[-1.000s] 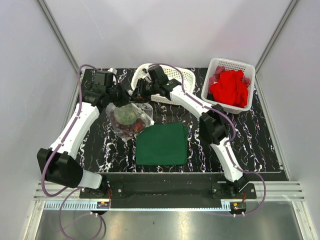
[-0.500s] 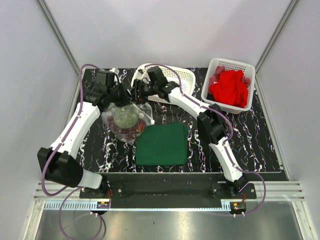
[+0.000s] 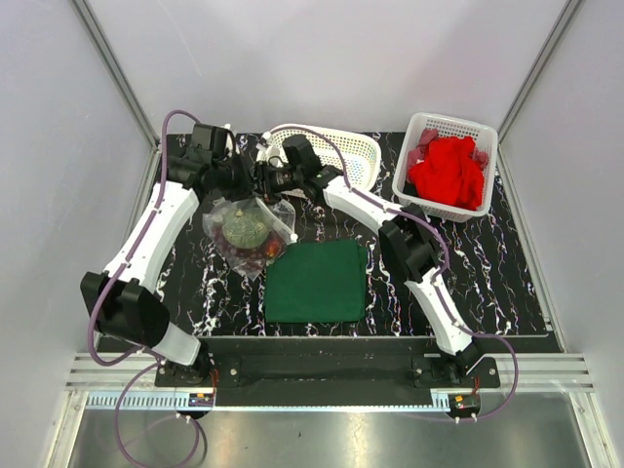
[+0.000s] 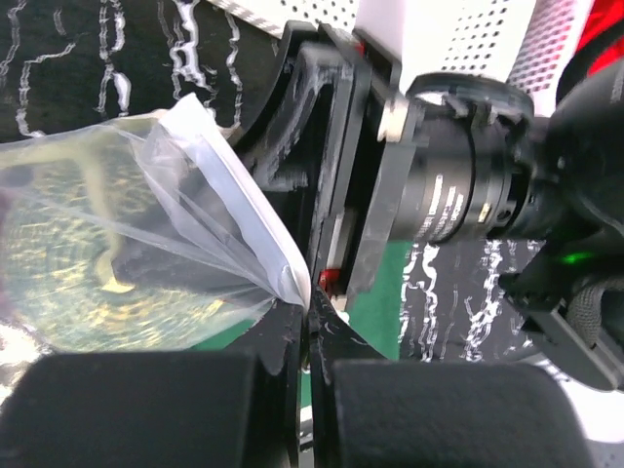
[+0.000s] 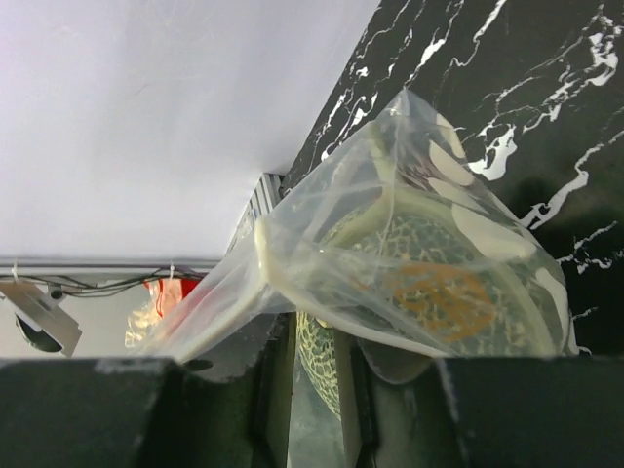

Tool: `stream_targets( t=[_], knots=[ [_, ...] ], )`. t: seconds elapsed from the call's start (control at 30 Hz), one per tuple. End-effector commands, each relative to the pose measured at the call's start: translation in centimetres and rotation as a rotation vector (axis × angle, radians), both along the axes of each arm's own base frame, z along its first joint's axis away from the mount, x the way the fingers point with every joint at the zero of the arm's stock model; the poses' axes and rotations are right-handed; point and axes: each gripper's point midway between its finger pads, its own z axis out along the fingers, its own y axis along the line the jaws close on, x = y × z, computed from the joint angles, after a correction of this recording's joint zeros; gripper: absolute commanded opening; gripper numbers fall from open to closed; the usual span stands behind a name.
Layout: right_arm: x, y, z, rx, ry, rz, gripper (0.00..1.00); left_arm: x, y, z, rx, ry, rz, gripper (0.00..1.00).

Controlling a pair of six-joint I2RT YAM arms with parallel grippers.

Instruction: Open the zip-top bag and remove the fake food

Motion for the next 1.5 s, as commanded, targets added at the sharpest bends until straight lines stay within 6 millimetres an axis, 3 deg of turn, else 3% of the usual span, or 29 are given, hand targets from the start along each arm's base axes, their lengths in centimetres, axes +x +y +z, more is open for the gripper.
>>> stream_targets(
  t=[0.0,0.1,0.27,0.33,0.63,0.73,0.8,0.97,1.13,1.3,1.47],
  knots=[
    [-1.9,1.8,0.6,0.069,-0.064,0.074,0.35,2.5,-0.5,3.7,-0.019,-0.125,-0.020,0.00],
    [-1.3,2.6,0.7,0.099,-0.077,0.076,0.45,2.4,-1.4,3.6,-0.058,-0.102,-0.038,0.00],
    [-1.0,3.8,-0.1,0.114,-0.050,0.077,0.45,2.3,-1.6,3.5,-0.067,-0.090,-0.039,0.00],
    [-1.0,4.0,-0.4,0.112,-0.031,0.076,0.43,2.4,-1.9,3.5,-0.075,-0.088,-0.047,0.00],
    [-0.4,4.1,-0.6,0.097,-0.026,0.042,0.18,2.0,-1.3,3.0,-0.055,-0.083,-0.022,0.00],
    [0.2,3.5,0.7,0.101,-0.015,0.018,0.12,2.3,-0.2,3.4,-0.025,-0.106,0.026,0.00],
    [0.6,2.8,1.6,0.105,-0.016,0.007,0.06,2.1,1.9,3.6,0.023,-0.120,0.100,0.00],
    [-0.4,1.0,3.3,0.082,-0.015,0.015,0.00,2.3,7.8,4.4,0.119,-0.186,0.300,0.00],
    [-1.2,-0.1,5.0,0.074,-0.028,0.028,0.00,1.9,10.3,4.7,0.155,-0.208,0.346,0.00],
    [-0.3,-0.3,5.5,0.061,-0.009,-0.023,0.00,0.6,12.2,4.3,0.183,-0.213,0.371,0.00],
    [-0.1,0.5,9.0,0.156,-0.043,-0.019,0.00,-0.9,12.7,2.4,0.194,-0.184,0.376,0.00]
  ],
)
